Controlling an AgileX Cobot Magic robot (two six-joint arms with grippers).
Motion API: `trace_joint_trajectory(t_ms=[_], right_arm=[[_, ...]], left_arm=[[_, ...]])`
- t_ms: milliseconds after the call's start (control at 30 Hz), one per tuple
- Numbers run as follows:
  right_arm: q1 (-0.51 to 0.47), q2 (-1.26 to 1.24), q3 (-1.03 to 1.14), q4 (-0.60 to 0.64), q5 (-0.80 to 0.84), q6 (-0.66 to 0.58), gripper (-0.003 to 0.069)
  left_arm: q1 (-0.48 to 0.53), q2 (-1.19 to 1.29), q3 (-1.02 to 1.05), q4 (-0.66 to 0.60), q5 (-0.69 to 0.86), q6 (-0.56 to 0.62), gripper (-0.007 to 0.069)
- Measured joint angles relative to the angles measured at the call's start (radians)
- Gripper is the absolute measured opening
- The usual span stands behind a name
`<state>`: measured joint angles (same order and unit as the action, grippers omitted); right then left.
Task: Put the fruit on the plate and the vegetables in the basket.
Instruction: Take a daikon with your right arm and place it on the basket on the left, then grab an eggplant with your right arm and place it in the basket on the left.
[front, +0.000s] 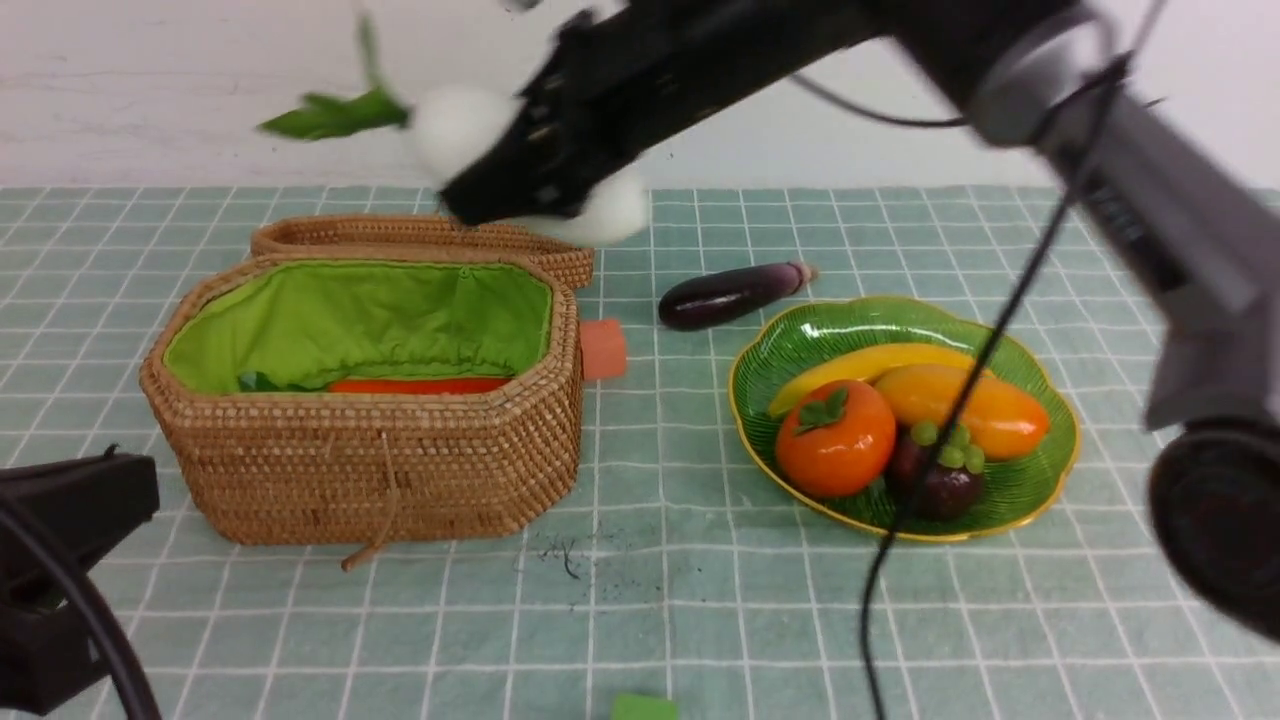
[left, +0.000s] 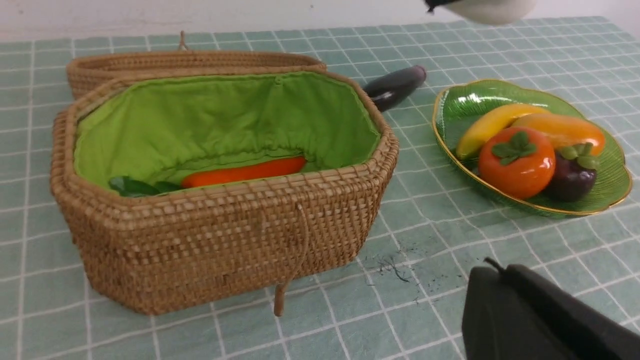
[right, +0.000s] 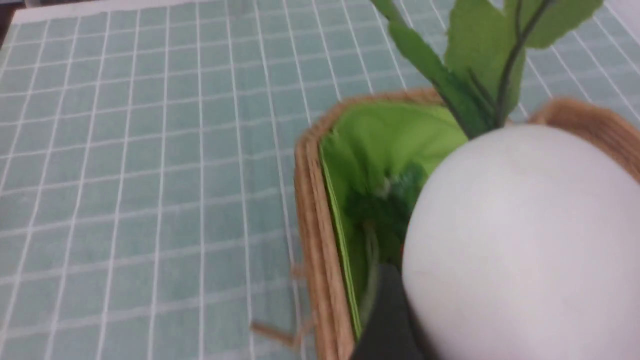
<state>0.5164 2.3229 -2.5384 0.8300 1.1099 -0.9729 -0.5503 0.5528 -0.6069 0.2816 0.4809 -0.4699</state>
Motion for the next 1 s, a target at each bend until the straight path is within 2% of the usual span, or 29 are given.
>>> trace_joint_trajectory(t_ms=[133, 267, 333, 367, 433, 500, 567, 633, 700, 833, 900, 933, 967, 1000], right_arm=[[0.096, 0.090, 0.001, -0.092, -0.201, -0.043, 0.0510], [0.136, 0.142, 0.003, -0.186, -0.266, -0.040, 0.0510], [0.142, 0.146, 0.003, -0.201, -0.264, -0.025, 0.0528], [0.142, 0.143, 0.004, -0.210, -0.256, 0.010, 0.0589], [0.138, 0.126, 0.004, -0.220, -0.224, 0.052, 0.0650], [0.129, 0.088, 0.006, -0.242, -0.164, 0.112, 0.0669], [0.115, 0.029, 0.006, -0.274, -0.060, 0.170, 0.0657], [0.084, -0.073, 0.006, -0.343, 0.075, 0.223, 0.0591], [0.051, -0.158, 0.005, -0.420, 0.124, 0.242, 0.0508], [-0.089, -0.260, 0.003, -0.569, 0.144, 0.250, 0.0237], [-0.160, -0.256, 0.003, -0.593, 0.144, 0.250, 0.0138], [-0.179, -0.254, 0.003, -0.595, 0.144, 0.250, 0.0127], [-0.233, -0.229, 0.003, -0.595, 0.145, 0.249, 0.0059], [-0.268, -0.209, 0.003, -0.588, 0.145, 0.239, 0.0029]], left_arm=[[0.000, 0.000, 0.000, 0.010, 0.005, -0.018, -0.0013], [0.000, 0.000, 0.000, 0.011, 0.023, -0.020, -0.0013], [0.000, 0.000, 0.000, 0.011, 0.030, -0.020, -0.0013], [0.000, 0.000, 0.000, 0.011, 0.037, -0.020, -0.0013], [0.000, 0.000, 0.000, 0.011, 0.039, -0.020, -0.0013], [0.000, 0.000, 0.000, 0.011, 0.039, -0.020, -0.0013], [0.000, 0.000, 0.000, 0.011, 0.040, -0.019, -0.0013], [0.000, 0.000, 0.000, 0.011, 0.040, 0.004, -0.0013], [0.000, 0.000, 0.000, 0.010, 0.040, 0.033, -0.0013], [0.000, 0.000, 0.000, -0.023, 0.027, 0.092, -0.0013], [0.000, 0.000, 0.000, -0.047, 0.015, 0.101, -0.0013], [0.000, 0.000, 0.000, -0.050, 0.012, 0.103, -0.0013], [0.000, 0.000, 0.000, -0.066, 0.006, 0.104, -0.0013], [0.000, 0.001, 0.000, -0.074, 0.005, 0.105, -0.0013]])
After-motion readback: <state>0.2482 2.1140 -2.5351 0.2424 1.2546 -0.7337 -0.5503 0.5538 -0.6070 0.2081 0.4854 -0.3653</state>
